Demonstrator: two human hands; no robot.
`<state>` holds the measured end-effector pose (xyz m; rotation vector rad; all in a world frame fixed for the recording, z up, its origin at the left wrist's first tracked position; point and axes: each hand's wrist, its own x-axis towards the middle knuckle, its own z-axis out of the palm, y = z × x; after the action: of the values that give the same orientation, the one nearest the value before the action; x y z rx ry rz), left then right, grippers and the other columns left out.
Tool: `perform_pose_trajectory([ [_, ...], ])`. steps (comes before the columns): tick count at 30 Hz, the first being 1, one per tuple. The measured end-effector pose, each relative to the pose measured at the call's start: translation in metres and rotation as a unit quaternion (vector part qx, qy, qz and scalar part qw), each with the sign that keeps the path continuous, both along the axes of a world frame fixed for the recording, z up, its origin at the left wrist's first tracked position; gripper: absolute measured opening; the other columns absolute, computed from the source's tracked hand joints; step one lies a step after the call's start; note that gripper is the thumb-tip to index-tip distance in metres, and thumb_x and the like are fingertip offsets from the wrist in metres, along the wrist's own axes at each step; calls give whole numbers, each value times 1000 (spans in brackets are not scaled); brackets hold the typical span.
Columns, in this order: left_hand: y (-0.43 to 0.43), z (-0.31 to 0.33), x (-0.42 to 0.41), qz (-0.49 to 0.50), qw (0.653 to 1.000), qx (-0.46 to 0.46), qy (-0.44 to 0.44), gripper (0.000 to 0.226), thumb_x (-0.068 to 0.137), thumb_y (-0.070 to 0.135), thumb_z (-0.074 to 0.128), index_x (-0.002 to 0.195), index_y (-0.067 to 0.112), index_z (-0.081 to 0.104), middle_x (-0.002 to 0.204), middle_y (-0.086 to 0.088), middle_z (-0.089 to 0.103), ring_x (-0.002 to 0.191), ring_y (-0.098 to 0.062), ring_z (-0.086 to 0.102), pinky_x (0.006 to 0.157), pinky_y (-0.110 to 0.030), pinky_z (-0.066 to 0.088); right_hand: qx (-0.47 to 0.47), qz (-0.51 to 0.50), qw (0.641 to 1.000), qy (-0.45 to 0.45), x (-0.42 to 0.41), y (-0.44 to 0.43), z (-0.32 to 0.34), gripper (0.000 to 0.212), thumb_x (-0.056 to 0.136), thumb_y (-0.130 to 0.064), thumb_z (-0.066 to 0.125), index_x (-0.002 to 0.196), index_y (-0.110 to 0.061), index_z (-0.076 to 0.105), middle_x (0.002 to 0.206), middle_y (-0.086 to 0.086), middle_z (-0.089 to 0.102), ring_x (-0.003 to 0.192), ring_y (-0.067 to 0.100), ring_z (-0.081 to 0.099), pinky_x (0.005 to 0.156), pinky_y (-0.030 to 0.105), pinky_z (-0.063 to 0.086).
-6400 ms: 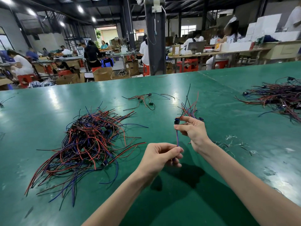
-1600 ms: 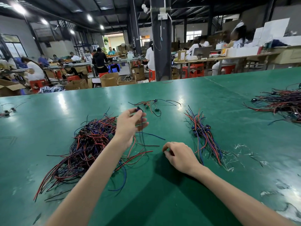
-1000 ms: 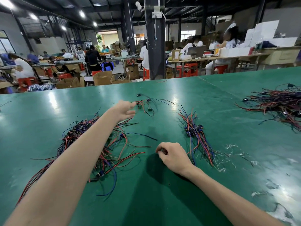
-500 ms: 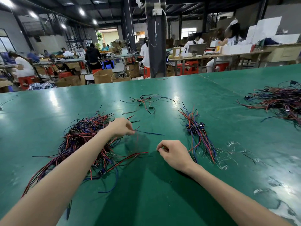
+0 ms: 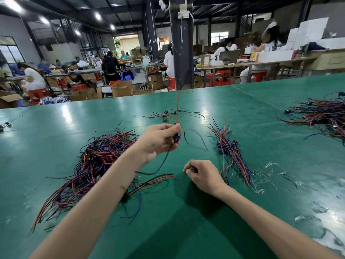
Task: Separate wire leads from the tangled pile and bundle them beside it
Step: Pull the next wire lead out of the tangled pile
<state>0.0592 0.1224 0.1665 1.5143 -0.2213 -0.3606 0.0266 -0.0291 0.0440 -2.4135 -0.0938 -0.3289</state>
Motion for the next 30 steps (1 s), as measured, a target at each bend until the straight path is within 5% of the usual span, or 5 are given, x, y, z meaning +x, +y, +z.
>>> perform_pose_trajectory([
  [9,-2,-51,-18,-48,979,-162,111,10,91,-3,49,92,2,58,79,-19,69,60,-19,67,59,-21,57,70,7,997,-21,3,-3,-7,10,81,-14,62,75,-19,69,53,-6,55,54,14,45,62,32,44],
  [14,8,-43,-15,-76,987,-110,92,16,87,-10,52,97,-2,62,86,-19,70,71,-18,69,66,-21,57,77,9,997,-10,3,-3,-7,13,82,-15,61,75,-23,68,47,-11,47,49,4,40,58,26,36],
  [19,0,-12,17,-29,999,-9,23,15,87,-11,54,94,0,61,89,-15,66,66,-13,69,70,-21,58,12,4,1000,10,2,-1,-3,13,83,-20,59,86,-22,71,73,-7,66,69,17,58,66,26,45],
  [25,-14,8,96,21,984,167,-53,73,94,10,56,151,17,10,157,-5,22,139,-24,30,112,-51,24,16,1,1000,22,1,-2,-1,14,85,-17,59,90,-21,72,87,-2,72,83,17,63,74,27,48],
  [30,-21,-43,90,-27,926,373,-47,23,93,27,58,97,5,58,93,-9,61,67,-17,54,63,-26,48,-3,2,1000,15,2,0,-2,17,84,-19,57,92,-21,71,92,-2,72,90,22,63,75,28,48],
])
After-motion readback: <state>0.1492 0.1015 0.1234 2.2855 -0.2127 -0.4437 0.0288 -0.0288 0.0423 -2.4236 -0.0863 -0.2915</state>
